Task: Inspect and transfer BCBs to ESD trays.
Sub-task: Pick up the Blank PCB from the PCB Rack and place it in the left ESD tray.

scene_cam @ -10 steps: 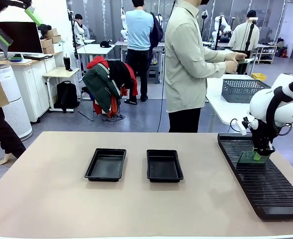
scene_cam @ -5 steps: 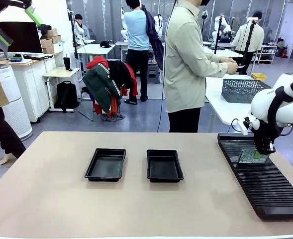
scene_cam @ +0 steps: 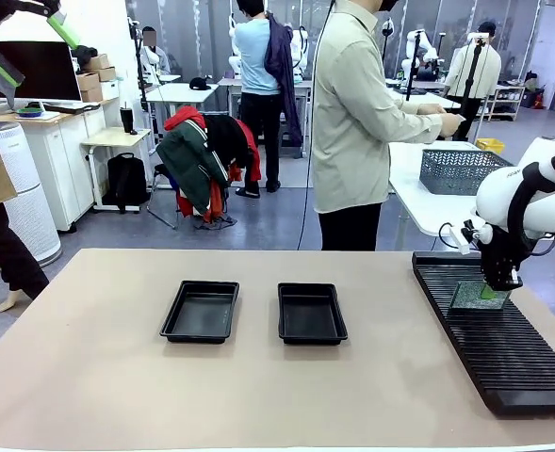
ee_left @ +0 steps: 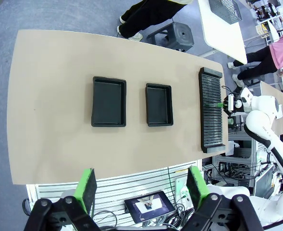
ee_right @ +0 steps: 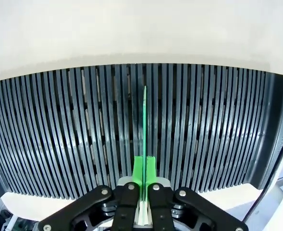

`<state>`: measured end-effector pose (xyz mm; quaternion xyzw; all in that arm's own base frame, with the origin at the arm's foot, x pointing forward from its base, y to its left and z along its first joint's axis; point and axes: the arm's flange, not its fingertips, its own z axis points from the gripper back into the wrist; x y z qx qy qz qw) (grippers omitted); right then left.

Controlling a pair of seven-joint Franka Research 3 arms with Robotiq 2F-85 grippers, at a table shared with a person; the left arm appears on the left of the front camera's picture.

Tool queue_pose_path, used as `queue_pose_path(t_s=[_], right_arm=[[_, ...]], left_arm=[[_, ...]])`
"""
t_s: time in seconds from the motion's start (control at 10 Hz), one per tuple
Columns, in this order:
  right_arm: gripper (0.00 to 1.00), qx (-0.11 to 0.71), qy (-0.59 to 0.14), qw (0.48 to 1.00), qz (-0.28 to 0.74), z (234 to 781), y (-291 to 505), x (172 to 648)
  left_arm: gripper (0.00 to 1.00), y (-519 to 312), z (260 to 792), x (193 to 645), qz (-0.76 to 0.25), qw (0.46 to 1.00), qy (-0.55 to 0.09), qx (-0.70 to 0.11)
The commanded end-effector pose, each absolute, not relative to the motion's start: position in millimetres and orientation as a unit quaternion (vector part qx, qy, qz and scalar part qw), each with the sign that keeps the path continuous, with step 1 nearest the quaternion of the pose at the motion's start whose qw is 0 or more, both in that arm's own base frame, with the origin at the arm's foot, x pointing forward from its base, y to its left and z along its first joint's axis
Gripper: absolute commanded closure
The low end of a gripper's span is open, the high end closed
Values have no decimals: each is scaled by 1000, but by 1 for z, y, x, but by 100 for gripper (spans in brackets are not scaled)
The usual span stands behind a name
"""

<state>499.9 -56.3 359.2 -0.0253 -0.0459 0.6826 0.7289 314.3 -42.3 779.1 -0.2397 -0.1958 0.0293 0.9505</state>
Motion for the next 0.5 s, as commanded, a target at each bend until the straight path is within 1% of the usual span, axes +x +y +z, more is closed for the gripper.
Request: queue_pose_path(t_s=[0.0,0.4], right_arm=[[100,-24,-45,729,683,358,-56,499],[100,-24,-45,729,683,358,-56,499]], left_arm=[[0,-42,778,314,30,950,-196,-242],[0,-42,778,314,30,950,-196,-242]])
